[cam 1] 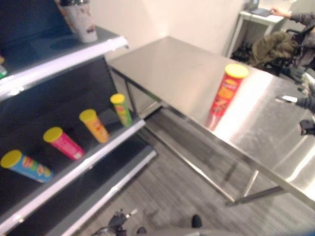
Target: Put the goods on the table back onto the shelves and tidy them up.
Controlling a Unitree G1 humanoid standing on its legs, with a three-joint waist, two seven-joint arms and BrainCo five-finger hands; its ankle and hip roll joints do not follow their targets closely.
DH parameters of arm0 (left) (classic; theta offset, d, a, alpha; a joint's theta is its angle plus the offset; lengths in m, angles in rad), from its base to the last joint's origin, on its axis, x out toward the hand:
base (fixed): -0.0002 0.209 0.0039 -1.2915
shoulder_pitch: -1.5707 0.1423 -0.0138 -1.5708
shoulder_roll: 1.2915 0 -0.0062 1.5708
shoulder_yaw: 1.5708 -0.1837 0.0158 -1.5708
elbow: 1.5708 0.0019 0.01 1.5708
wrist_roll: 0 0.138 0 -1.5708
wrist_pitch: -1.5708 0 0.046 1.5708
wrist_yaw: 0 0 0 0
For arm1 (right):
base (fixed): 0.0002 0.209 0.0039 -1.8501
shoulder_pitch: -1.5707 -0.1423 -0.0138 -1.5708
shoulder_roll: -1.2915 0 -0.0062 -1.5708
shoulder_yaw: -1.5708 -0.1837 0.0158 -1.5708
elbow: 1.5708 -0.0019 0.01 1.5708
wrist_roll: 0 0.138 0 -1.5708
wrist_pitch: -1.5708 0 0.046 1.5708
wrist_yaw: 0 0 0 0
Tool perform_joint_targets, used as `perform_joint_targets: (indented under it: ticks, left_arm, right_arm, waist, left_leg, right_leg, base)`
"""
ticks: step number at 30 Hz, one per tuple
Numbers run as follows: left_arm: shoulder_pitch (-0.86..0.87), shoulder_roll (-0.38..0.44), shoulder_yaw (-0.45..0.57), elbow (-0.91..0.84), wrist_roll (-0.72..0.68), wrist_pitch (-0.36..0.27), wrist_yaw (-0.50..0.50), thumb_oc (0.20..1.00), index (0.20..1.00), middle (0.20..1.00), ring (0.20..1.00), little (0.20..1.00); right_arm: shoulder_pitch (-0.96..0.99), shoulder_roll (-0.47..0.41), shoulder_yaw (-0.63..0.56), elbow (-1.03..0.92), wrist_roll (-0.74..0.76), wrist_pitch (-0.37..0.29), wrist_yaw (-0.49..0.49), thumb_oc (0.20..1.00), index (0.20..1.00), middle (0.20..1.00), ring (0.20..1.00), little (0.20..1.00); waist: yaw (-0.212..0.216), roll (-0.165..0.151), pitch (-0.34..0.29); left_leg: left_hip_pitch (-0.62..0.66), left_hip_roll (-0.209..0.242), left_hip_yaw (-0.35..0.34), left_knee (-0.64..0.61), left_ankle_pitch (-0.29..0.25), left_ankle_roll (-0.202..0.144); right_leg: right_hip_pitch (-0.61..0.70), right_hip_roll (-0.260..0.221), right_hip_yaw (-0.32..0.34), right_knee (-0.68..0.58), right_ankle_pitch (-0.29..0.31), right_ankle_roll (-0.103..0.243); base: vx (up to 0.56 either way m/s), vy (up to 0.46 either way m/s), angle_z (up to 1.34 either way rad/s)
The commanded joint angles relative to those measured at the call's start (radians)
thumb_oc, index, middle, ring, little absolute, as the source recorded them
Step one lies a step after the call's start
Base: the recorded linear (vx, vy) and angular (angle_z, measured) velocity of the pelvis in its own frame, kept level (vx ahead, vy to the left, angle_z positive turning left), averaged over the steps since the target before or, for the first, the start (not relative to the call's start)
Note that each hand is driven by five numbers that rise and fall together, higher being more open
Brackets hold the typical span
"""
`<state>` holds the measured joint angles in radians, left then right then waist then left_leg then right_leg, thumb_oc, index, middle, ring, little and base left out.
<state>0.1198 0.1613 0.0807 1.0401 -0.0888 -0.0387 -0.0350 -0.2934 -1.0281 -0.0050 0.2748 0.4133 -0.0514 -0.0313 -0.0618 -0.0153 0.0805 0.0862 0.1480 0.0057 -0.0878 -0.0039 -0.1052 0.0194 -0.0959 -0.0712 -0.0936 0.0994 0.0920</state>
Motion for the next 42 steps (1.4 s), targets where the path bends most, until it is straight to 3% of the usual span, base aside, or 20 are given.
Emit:
perform_joint_targets:
  ticks: [1, 9, 14, 35, 42]
  left_arm:
    - [-0.015, 0.037, -0.013, 0.004, 0.027, -0.006, 0.002, 1.0, 1.0, 1.0, 1.0, 1.0]
    - [0.008, 0.028, 0.015, 0.002, 0.017, -0.004, 0.004, 1.0, 1.0, 1.0, 1.0, 1.0]
    - [0.025, 0.008, 0.028, -0.029, 0.003, -0.003, -0.001, 1.0, 1.0, 1.0, 1.0, 1.0]
    - [0.032, 0.005, 0.03, -0.026, -0.003, -0.004, 0.002, 1.0, 1.0, 1.0, 1.0, 1.0]
    - [0.042, -0.002, 0.033, -0.037, -0.007, -0.002, 0.001, 1.0, 1.0, 1.0, 1.0, 1.0]
  right_arm:
    - [-0.122, -0.059, 0.037, 0.058, 0.006, -0.033, -0.018, 1.0, 1.0, 1.0, 1.0, 1.0]
    - [-0.144, -0.049, 0.047, 0.038, 0.025, -0.032, -0.024, 1.0, 1.0, 1.0, 1.0, 1.0]
    - [-0.22, -0.069, 0.145, 0.046, 0.031, -0.04, -0.012, 1.0, 1.0, 1.0, 1.0, 1.0]
    - [-0.241, -0.049, 0.16, 0.04, 0.031, -0.048, -0.014, 1.0, 1.0, 1.0, 1.0, 1.0]
    - [-0.386, -0.071, 0.325, 0.112, 0.022, -0.036, 0.004, 1.0, 1.0, 1.0, 1.0, 1.0]
  waist:
    - [0.019, -0.041, -0.034]
    - [0.032, -0.043, -0.03]
    - [0.045, -0.045, -0.02]
    - [0.052, -0.041, -0.022]
    - [0.066, -0.042, -0.011]
  left_leg:
    - [-0.026, -0.006, 0.033, 0.001, -0.03, 0.051]
    - [-0.039, 0.004, 0.036, 0.001, -0.024, 0.048]
    - [-0.04, 0.017, 0.05, 0.001, -0.02, 0.048]
    - [-0.035, 0.015, 0.051, 0.001, -0.022, 0.043]
    - [-0.046, 0.01, 0.043, 0.001, -0.018, 0.038]
  right_leg:
    - [-0.024, -0.024, 0.038, 0.006, -0.034, -0.053]
    - [-0.019, -0.021, 0.03, 0.006, -0.034, -0.05]
    - [0.0, -0.023, 0.017, 0.006, -0.031, -0.047]
    - [0.005, -0.029, 0.011, 0.006, -0.03, -0.046]
    - [0.005, -0.03, 0.013, 0.006, -0.029, -0.044]
  base:
    - [0.0, 0.0, 0.0]
    - [0.03, -0.035, 0.07]
    - [0.02, -0.031, 0.1]
    - [0.0, 0.0, 0.03]
    - [0.0, 0.0, 0.0]
